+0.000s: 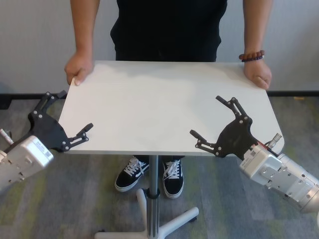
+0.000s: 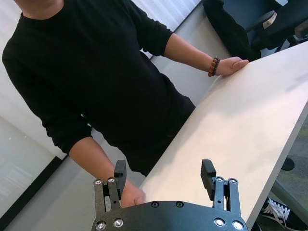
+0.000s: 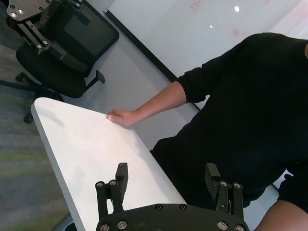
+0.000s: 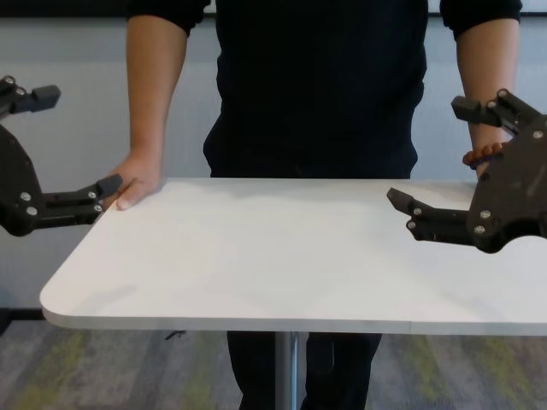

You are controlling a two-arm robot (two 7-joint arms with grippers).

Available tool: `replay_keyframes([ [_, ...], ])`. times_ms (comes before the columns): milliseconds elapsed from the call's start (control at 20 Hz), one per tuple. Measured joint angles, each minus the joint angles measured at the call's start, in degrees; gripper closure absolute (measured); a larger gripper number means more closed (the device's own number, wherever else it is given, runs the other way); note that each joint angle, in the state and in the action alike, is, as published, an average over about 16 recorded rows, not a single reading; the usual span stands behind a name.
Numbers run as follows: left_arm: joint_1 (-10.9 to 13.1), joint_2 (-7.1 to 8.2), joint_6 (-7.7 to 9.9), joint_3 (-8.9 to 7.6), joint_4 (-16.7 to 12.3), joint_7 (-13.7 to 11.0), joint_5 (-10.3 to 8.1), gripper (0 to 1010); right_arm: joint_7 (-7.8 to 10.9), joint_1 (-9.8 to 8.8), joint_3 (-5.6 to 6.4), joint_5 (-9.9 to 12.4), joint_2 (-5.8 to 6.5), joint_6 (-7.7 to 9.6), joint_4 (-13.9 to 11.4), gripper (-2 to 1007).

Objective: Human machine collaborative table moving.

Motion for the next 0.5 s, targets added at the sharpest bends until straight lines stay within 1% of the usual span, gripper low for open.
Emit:
replay_keyframes([
  [500, -0.1, 0.02, 0.01, 0.12, 0.0, 0.0, -0.01, 7, 0.11, 0.11, -0.01, 0.3, 0.04, -0.28, 0.2, 0],
])
